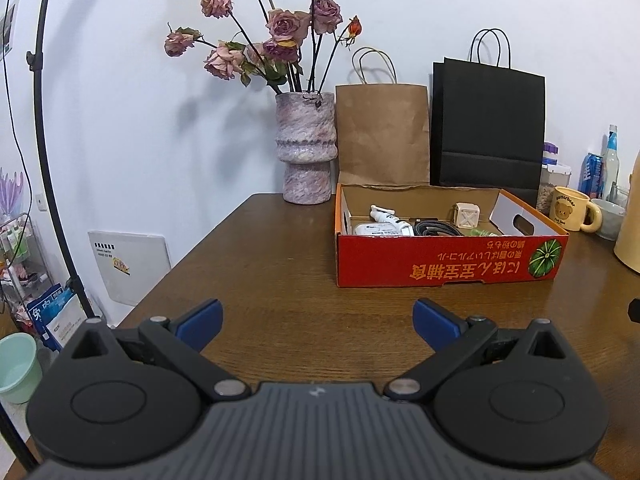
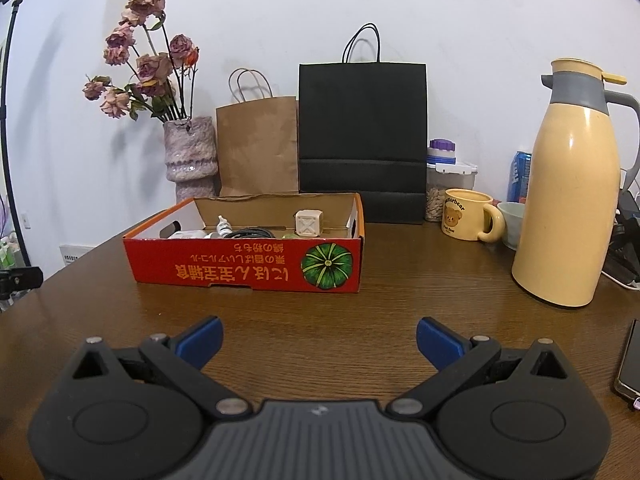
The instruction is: Organize rigid objects
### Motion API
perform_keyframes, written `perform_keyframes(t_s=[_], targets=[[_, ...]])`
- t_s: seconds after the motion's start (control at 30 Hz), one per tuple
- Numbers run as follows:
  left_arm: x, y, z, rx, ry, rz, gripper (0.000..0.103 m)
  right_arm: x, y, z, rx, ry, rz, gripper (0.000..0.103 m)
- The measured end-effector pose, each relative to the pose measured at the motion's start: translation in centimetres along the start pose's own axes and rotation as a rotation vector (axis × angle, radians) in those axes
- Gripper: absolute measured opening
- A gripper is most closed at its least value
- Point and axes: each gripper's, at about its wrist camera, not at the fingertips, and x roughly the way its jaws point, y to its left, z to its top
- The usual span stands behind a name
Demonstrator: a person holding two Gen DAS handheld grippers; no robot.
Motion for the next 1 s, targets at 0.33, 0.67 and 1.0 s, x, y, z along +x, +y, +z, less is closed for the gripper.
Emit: perform_keyframes(t_s=[0.33,0.67,1.0], targets=[[-0.11,0.11,-0.19,-0.004,0.004,0.0,0.103,0.01,0.01,-0.01,0.0,-0.001,-0.001,0.103],[-0.09,0.22,-0.39,-0.012,0.009,0.002,0.103,0.03,0.12,-0.17,0.001,0.003,-0.001,0.103],[-0.02,0.44,-0.79,-0.016,0.021,0.0,0.103,0.14,-0.06,-0.48,0.005,0.008,-0.003,0.103]])
